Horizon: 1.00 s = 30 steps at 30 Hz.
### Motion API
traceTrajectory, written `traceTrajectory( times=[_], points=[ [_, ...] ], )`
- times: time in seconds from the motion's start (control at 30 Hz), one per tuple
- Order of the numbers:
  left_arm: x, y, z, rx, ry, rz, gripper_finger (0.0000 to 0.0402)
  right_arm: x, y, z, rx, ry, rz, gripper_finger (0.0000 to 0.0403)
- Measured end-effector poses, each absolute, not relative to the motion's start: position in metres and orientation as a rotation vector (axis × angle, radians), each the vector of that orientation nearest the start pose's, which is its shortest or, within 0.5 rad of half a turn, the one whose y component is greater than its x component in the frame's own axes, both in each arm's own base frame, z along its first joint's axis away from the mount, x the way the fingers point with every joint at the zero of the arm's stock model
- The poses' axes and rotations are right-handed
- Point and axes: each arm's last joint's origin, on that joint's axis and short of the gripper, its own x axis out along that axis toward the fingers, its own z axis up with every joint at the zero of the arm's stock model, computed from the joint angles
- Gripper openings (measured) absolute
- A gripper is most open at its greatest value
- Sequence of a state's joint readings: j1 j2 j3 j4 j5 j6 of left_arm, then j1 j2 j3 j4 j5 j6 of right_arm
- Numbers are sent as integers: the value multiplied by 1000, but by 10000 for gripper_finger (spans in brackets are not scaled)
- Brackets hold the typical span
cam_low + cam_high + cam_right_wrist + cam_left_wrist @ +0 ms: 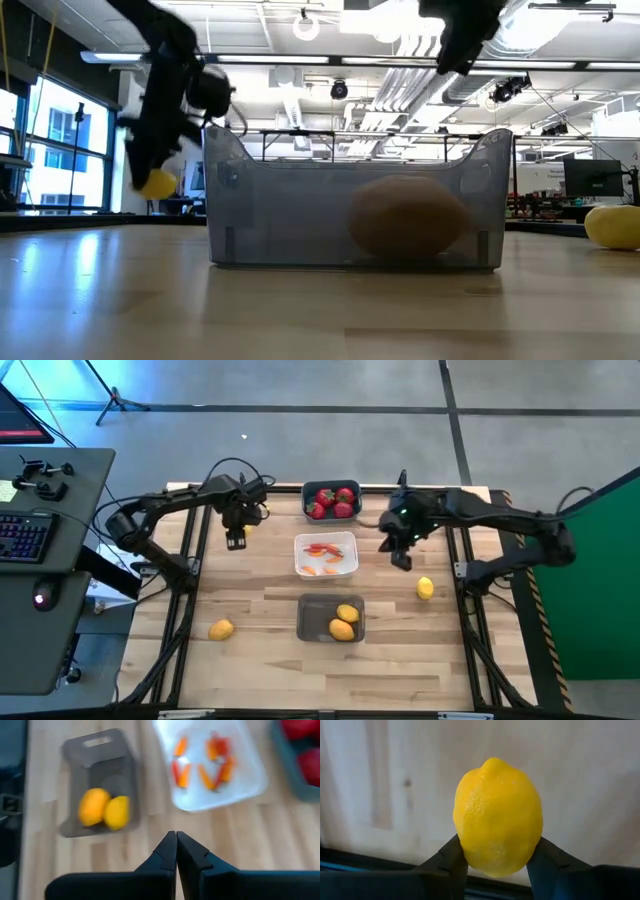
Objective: Sort produce into baskets
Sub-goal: Put the yellow lemon into the black bin
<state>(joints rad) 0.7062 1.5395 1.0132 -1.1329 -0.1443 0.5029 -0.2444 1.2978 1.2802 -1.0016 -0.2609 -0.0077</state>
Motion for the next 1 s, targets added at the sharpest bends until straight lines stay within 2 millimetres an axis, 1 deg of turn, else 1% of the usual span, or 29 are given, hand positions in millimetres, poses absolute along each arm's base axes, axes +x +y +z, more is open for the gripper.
traceTrajectory(
  times=[0.1,0.2,0.27,0.33,0.4,0.5,0.63,0.73,0.9,1.0],
  points=[
    [200,147,224,-173,1675,196,131,220,-61,332,237,957,-59,0],
    [218,123,247,-171,1660,153,131,202,-66,325,263,916,-114,0],
    [230,104,260,-148,1648,123,130,191,-67,316,279,894,-141,0],
    [242,85,272,-153,1600,82,129,182,-67,305,304,869,-167,0],
    [253,68,282,-194,1534,42,129,173,-64,295,334,849,-188,0],
    [270,43,292,-257,1457,0,129,163,-61,282,378,828,-211,0],
    [296,14,296,-280,1419,-26,127,153,-57,274,434,810,-241,0],
    [319,-5,292,-275,1432,-52,127,147,-54,273,454,791,-254,0],
    [360,-27,286,-243,1437,-90,127,140,-51,280,471,742,-272,0],
    [379,-37,284,-194,1419,-90,127,136,-50,283,462,719,-293,0]
  ],
)
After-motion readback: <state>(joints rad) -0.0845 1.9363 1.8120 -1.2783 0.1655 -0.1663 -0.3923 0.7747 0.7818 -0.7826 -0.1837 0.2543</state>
